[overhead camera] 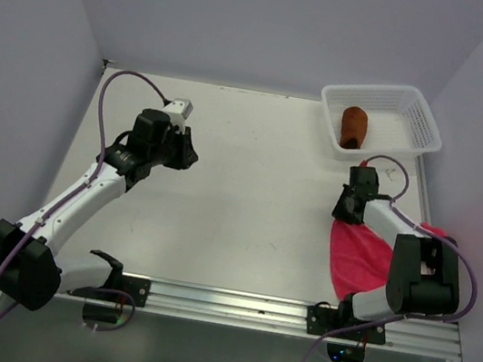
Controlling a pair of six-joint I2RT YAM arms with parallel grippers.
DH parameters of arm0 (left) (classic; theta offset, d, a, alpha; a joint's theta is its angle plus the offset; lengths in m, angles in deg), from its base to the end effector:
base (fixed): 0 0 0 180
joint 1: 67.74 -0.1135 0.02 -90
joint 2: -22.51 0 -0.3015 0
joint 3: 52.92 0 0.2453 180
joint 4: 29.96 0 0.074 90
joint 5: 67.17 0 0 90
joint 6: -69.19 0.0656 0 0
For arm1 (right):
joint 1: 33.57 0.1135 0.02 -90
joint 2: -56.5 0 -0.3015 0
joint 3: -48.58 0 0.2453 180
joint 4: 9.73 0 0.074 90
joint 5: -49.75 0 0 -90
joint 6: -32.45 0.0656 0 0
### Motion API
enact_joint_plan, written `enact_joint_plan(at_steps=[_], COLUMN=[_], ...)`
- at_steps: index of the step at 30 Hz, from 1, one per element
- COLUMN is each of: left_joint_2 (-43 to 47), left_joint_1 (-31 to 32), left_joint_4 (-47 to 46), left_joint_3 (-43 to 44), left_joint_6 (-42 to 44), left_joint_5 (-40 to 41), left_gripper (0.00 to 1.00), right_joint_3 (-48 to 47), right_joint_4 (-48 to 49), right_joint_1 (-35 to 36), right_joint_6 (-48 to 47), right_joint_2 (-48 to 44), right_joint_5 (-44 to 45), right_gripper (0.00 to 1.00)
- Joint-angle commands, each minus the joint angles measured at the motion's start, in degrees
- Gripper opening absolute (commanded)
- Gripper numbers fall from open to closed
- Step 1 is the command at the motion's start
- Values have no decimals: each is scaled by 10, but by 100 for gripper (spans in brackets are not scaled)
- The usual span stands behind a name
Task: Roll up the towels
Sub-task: Move the towel to the center of the board
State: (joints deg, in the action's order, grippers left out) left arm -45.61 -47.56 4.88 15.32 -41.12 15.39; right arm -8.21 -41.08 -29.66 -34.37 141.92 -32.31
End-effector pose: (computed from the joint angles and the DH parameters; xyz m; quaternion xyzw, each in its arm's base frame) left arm 0.2479 -0.1002 0.3146 0.0291 0.8840 -0.2141 0.4144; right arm 0.2807 0.0101 0.1762 0.1790 0.9470 -0.0045 0.2668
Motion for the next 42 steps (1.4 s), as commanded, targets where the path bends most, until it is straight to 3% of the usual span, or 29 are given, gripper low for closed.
enact_joint_plan(at_steps=[1,6,11,16,22,27,30,31,34,42], left_joint_2=[15,54,100,126,187,221,222,217,209,188], left_joint_1=[-7,-7,-8,-8,-8,-9,-9,-9,-10,-14], left_joint_4=[-3,-4,-14,-15,-12,-14,-14,-12,-10,-16], left_joint_3=[4,0,-10,-14,-24,-34,-32,-31,-28,-32], left_joint_6=[8,0,-7,-12,-29,-36,-36,-35,-35,-35], left_joint_5=[5,65,127,159,261,309,313,309,305,271], left_gripper=[24,22,22,22,26,31,33,33,34,38], right_joint_3=[-27,-61,-137,-201,-387,-459,-495,-508,-521,-415], right_joint_4=[-30,-31,-21,23,15,52,53,52,28,25], right_joint_1=[51,217,354,452,545,562,562,563,558,493], right_joint_6=[-9,38,74,119,123,157,158,158,144,131], right_joint_2=[-33,-91,-58,27,192,281,315,319,319,203], right_joint_5=[7,37,34,3,-16,-84,-101,-102,-92,-80], right_gripper=[0,0,0,0,0,0,16,40,54,57])
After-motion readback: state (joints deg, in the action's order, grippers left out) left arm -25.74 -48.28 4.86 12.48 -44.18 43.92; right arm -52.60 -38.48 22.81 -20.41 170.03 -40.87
